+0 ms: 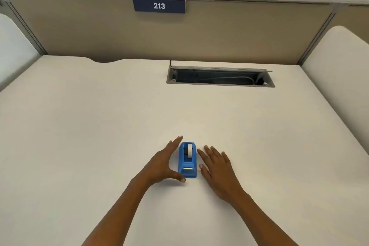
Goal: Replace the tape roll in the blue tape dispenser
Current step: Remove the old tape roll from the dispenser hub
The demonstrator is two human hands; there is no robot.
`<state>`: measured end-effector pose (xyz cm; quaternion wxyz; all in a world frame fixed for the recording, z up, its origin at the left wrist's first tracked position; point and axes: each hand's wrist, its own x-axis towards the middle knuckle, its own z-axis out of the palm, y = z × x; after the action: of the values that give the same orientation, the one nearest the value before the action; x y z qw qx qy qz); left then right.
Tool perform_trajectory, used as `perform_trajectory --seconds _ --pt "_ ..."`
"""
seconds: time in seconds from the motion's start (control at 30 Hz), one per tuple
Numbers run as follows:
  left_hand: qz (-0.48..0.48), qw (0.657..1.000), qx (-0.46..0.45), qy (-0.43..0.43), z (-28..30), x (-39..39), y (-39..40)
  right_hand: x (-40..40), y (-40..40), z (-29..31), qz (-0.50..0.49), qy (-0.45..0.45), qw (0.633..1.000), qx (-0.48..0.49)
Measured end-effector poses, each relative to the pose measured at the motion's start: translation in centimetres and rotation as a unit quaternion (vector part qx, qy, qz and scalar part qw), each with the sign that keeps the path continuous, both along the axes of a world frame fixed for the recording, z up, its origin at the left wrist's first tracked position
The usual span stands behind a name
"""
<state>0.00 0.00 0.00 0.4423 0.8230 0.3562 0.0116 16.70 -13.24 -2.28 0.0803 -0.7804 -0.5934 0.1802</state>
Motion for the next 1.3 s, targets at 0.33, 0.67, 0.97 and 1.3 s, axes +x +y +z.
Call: perform_trajectory --seconds 0.33,0.67,0.97,1.3 --pt "0.042 0.998 -0.028 -0.027 -0.7 0.4 0.0 0.2 2.8 2.9 -0.038 0.222 0.958 0.176" --pt "0.038 0.998 -0.020 -0.042 -0.9 0.0 -0.2 0.0 4.2 2.8 -0.049 0.242 0.955 0.165" --pt "-0.013 0.999 -0.019 -0.035 -0.8 -0.1 0.0 0.4 4.6 4.4 -0.070 0.306 0.930 0.192" --pt "0.131 0.971 0.002 -0.199 4.9 0.2 -0.4 0.5 4.4 7.5 -0.076 0.432 0.876 0.199"
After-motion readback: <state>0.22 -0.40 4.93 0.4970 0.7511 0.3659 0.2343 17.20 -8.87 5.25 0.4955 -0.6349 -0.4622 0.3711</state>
